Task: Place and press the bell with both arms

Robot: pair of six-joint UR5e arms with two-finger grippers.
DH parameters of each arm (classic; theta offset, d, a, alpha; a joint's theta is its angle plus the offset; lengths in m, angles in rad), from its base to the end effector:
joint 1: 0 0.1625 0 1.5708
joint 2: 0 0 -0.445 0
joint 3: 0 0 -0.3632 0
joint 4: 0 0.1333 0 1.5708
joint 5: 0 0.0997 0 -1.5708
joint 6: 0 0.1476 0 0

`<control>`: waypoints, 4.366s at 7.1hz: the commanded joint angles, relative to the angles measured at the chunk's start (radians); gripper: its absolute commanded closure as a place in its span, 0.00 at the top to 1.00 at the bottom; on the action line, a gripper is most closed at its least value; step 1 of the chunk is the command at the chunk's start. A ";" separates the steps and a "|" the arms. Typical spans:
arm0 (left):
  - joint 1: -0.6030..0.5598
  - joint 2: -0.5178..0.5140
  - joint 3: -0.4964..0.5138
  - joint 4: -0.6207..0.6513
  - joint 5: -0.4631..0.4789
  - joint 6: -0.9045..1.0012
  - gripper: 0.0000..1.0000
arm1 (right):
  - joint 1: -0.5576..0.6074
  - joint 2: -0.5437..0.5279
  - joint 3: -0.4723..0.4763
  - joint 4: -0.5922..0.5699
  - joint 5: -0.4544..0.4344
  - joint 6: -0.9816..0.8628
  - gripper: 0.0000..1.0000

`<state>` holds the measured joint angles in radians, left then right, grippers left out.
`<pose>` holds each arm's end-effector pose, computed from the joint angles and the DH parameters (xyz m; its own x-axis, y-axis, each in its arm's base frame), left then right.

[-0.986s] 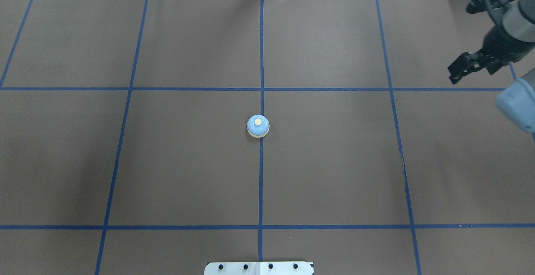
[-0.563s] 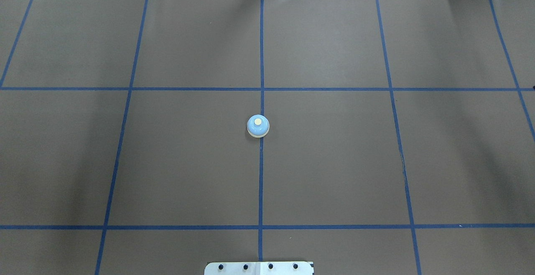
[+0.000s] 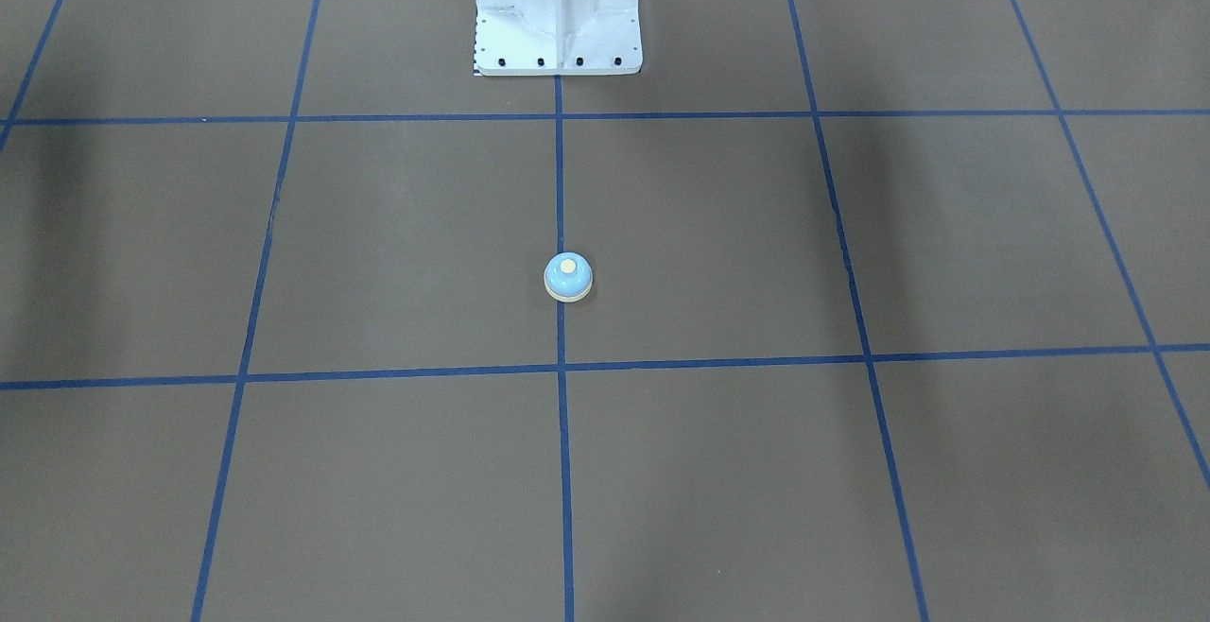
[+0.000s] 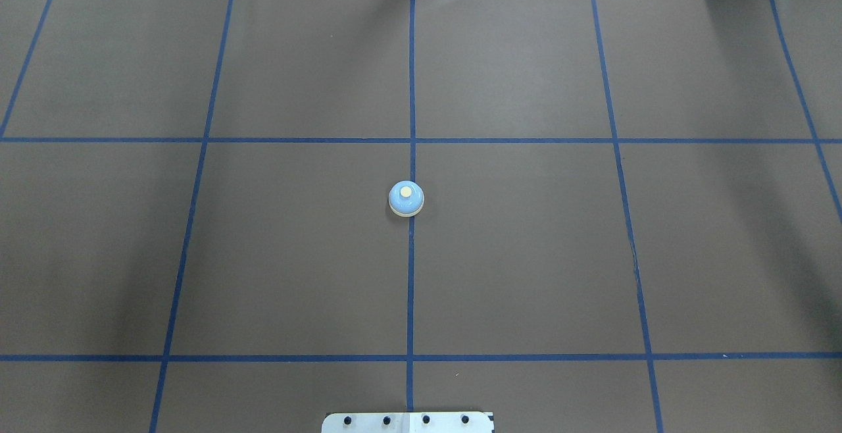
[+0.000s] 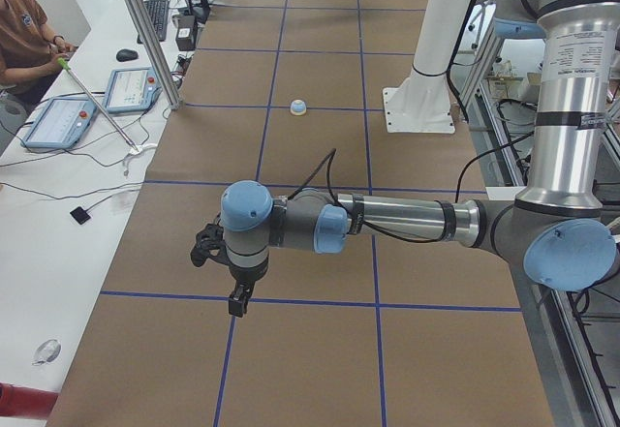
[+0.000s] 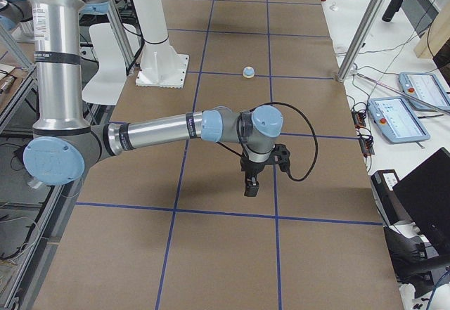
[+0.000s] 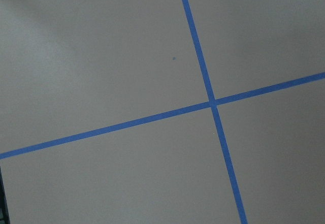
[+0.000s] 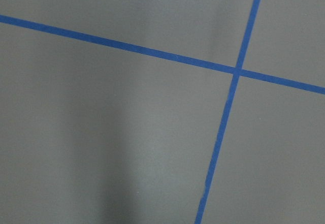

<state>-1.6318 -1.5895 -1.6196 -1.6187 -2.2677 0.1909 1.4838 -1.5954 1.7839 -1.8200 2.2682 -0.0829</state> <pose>-0.0679 -0.4795 0.6839 0.7674 0.2147 -0.6041 -0.0866 0.9684 0.2340 0.0003 -0.4402 0.6583 0.7572 -0.1100 0.6439 0.1499 0.9887 -0.0074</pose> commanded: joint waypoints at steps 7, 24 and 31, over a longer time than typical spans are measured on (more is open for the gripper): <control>0.059 0.036 0.000 -0.003 0.023 -0.008 1.00 | 0.047 -0.069 -0.029 0.067 0.062 0.003 1.00; 0.058 0.115 -0.025 -0.102 0.019 -0.011 1.00 | 0.053 -0.040 -0.031 0.065 0.091 0.008 1.00; 0.058 0.114 -0.025 -0.102 0.019 -0.011 1.00 | 0.053 -0.040 -0.031 0.067 0.090 0.008 1.00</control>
<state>-1.5739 -1.4746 -1.6444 -1.7211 -2.2476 0.1795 1.5370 -1.6352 1.7534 -1.7535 2.3567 -0.0755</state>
